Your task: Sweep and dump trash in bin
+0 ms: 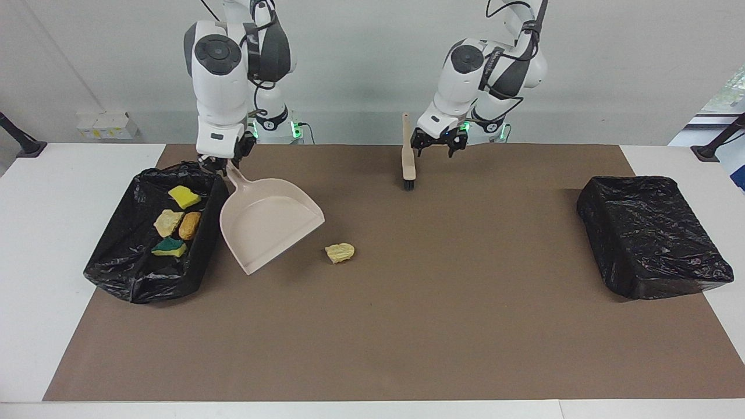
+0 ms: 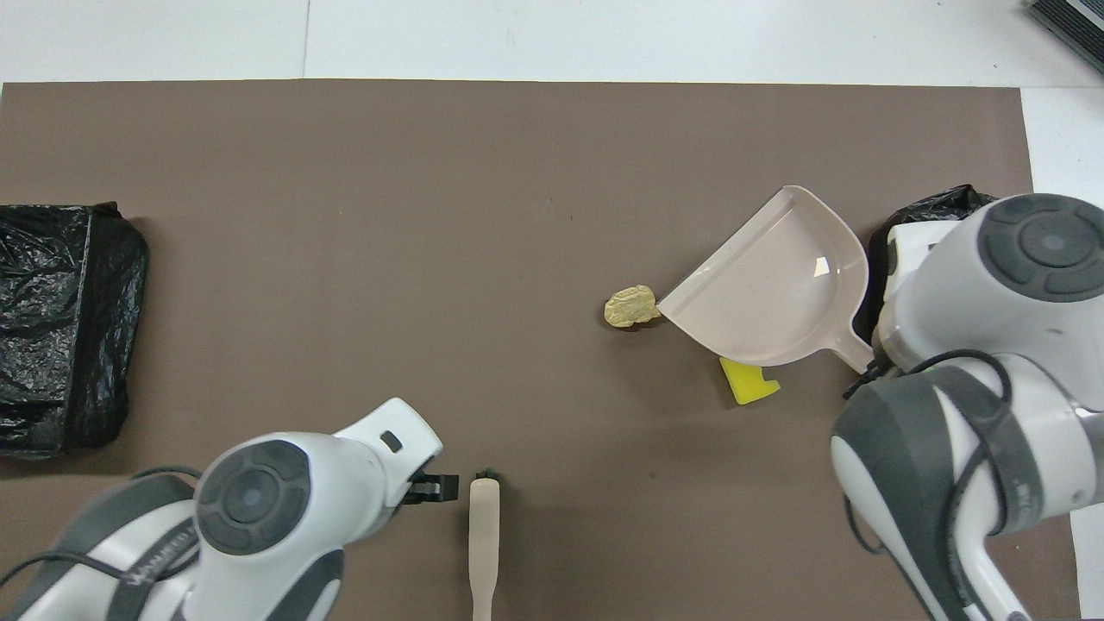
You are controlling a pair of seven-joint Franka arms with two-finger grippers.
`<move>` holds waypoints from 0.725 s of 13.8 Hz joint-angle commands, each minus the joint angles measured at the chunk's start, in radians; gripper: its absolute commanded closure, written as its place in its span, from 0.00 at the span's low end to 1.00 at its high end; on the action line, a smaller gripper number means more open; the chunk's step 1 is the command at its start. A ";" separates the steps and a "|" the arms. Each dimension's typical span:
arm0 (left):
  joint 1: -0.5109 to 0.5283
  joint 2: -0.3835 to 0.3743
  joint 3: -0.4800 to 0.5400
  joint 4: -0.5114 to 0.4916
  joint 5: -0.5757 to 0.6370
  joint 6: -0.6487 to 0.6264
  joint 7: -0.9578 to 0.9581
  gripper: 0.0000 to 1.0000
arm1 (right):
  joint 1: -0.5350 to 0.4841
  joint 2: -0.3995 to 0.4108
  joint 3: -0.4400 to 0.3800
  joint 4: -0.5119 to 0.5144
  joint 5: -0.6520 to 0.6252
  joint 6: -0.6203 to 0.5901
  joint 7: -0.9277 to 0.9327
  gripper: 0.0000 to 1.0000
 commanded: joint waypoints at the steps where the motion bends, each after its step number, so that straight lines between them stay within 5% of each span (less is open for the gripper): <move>1: 0.167 -0.005 -0.015 0.090 0.062 -0.062 0.173 0.00 | 0.071 0.073 -0.004 0.061 0.087 -0.007 0.232 1.00; 8: 0.432 0.020 -0.012 0.468 0.064 -0.350 0.479 0.00 | 0.248 0.242 -0.004 0.149 0.292 0.082 0.846 1.00; 10: 0.459 0.079 -0.010 0.591 0.073 -0.428 0.508 0.00 | 0.293 0.326 -0.004 0.245 0.333 0.105 0.932 1.00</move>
